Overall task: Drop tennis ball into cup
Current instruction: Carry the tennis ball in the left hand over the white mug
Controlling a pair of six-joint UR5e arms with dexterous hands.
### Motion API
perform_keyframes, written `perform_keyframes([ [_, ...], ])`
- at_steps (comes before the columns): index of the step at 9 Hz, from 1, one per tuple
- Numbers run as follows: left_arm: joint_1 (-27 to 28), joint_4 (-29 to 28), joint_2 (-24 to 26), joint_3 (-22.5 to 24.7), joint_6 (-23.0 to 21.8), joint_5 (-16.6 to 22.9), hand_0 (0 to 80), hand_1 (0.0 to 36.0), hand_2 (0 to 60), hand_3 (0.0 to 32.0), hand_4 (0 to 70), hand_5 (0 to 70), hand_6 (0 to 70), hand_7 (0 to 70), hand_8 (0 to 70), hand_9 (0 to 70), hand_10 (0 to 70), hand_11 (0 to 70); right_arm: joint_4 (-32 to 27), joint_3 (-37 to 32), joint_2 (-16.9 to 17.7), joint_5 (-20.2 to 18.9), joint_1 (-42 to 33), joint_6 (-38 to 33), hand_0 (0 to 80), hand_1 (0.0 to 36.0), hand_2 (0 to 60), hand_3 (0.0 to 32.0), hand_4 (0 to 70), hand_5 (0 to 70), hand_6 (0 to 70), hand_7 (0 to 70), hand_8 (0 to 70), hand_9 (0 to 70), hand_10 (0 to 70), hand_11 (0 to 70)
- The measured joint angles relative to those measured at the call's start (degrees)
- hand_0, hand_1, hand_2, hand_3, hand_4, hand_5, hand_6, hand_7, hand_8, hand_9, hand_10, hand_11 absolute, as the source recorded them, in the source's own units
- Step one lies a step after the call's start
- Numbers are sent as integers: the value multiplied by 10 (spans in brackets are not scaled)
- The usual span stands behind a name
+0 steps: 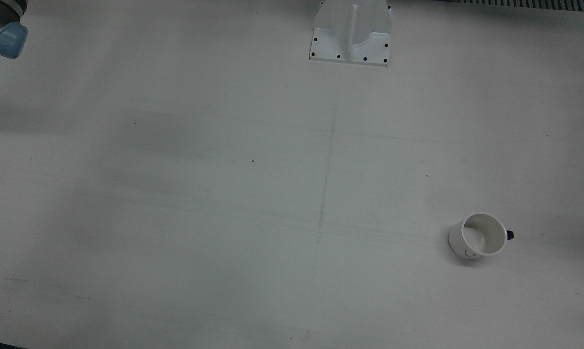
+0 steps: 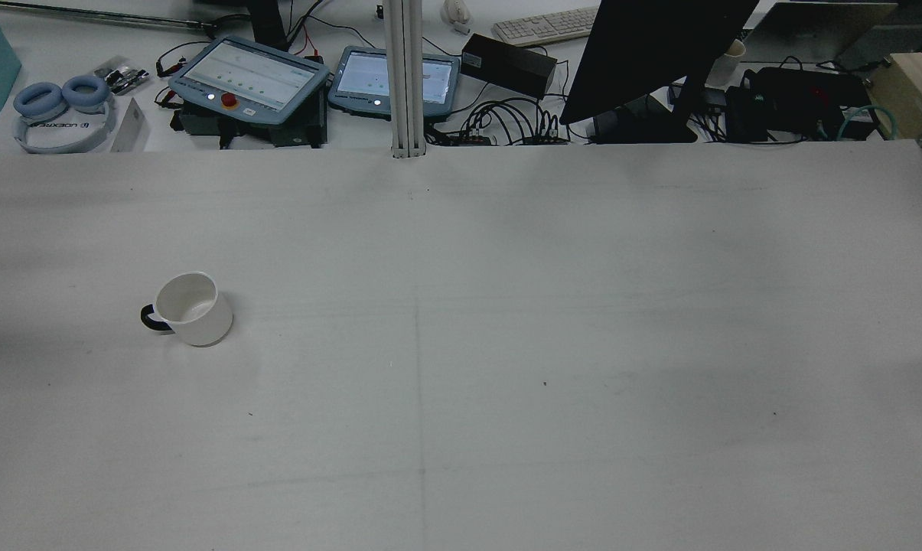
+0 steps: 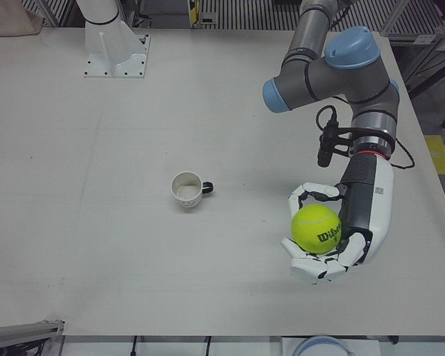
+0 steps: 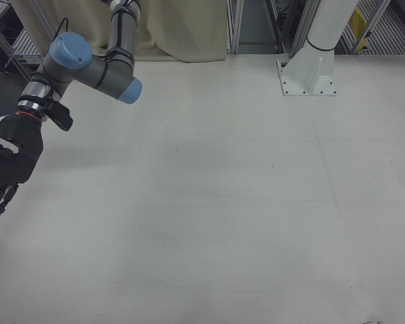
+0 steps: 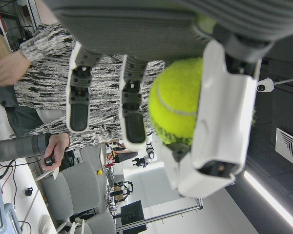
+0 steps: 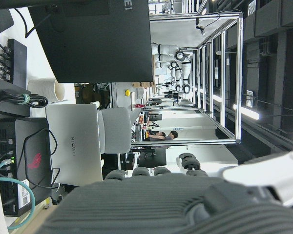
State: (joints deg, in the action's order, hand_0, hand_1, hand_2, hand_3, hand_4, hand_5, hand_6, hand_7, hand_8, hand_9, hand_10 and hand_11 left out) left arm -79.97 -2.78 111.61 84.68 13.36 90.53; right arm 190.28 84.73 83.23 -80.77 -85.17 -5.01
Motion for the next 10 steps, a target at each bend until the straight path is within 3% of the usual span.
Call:
perform_keyframes([
  [2, 5, 0, -3, 26, 1, 0, 800, 360, 600, 320, 229, 332, 700, 700, 516, 497, 313, 475, 0, 0, 0, 0, 0, 0, 0, 0, 0, 0, 0, 0, 0, 0, 0, 0, 0, 0],
  [4, 56, 5, -24, 81, 8, 11, 800, 360, 600, 320, 178, 359, 700, 700, 520, 479, 335, 505, 0, 0, 0, 0, 0, 0, 0, 0, 0, 0, 0, 0, 0, 0, 0, 0, 0, 0],
  [7, 153, -4, -69, 116, 89, 23, 800, 360, 600, 320, 104, 349, 700, 700, 511, 468, 338, 511, 0, -1, 0, 0, 0, 0, 0, 0, 0, 0, 0, 0, 0, 0, 0, 0, 0, 0],
  [10, 199, -26, -94, 121, 146, 21, 800, 360, 600, 320, 67, 335, 700, 678, 497, 454, 326, 496, 0, 0, 0, 0, 0, 0, 0, 0, 0, 0, 0, 0, 0, 0, 0, 0, 0, 0],
])
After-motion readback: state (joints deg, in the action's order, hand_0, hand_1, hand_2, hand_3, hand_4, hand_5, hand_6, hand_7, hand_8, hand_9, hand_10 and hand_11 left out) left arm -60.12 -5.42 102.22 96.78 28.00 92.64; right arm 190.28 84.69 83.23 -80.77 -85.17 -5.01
